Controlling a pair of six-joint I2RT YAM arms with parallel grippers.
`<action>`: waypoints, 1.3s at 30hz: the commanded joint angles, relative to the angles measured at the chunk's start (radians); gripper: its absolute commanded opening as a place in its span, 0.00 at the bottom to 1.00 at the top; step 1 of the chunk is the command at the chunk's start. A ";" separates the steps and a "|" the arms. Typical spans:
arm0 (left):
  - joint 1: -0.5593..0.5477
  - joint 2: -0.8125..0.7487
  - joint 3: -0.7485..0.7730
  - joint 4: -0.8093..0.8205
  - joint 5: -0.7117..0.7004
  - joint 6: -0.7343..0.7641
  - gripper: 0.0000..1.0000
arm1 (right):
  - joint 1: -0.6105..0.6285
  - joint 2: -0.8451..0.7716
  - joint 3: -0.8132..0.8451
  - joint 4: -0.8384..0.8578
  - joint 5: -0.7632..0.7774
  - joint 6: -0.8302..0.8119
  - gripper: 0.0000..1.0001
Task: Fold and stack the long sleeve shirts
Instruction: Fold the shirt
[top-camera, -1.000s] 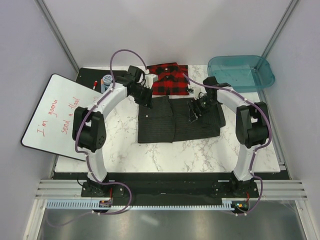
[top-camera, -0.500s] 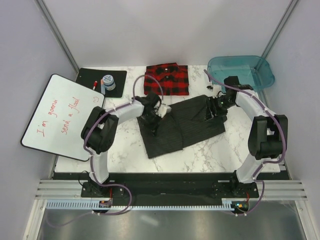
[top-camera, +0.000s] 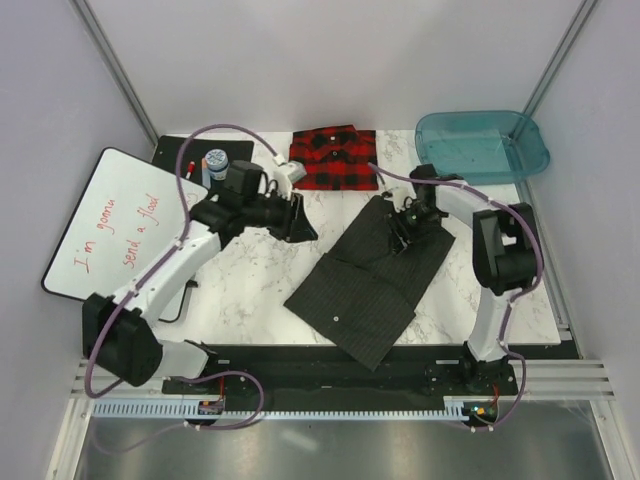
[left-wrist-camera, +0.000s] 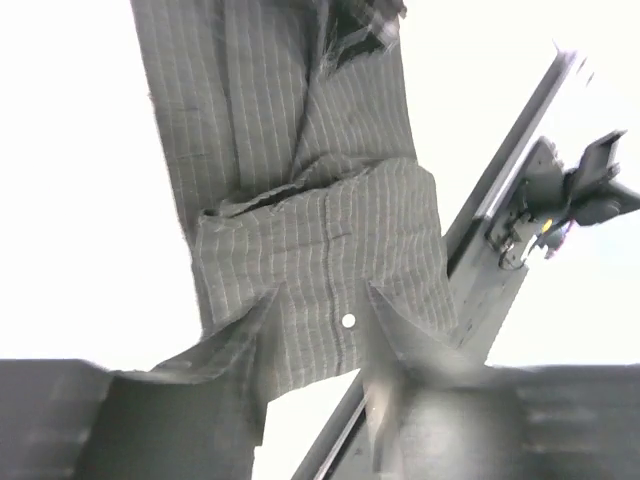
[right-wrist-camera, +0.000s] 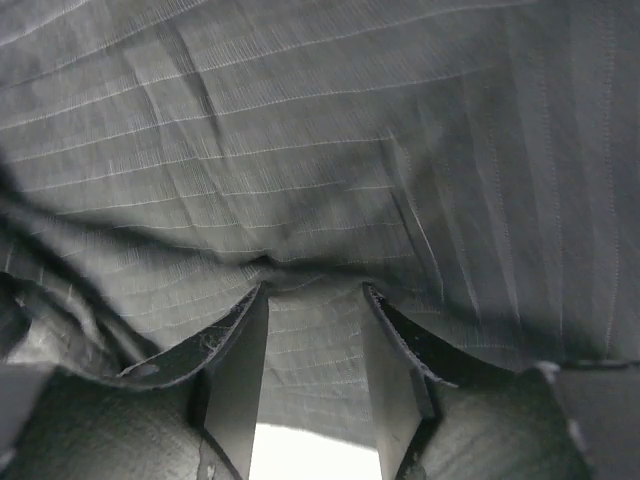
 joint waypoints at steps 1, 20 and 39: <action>0.136 -0.130 -0.150 0.054 0.171 -0.060 0.57 | 0.110 0.106 0.128 0.063 0.052 -0.035 0.49; 0.356 -0.296 -0.287 0.016 0.197 0.262 0.93 | 0.350 0.381 0.846 -0.067 0.235 -0.240 0.54; 0.265 0.275 -0.110 -0.136 0.064 0.558 0.66 | 0.170 -0.113 0.028 0.077 -0.227 0.080 0.61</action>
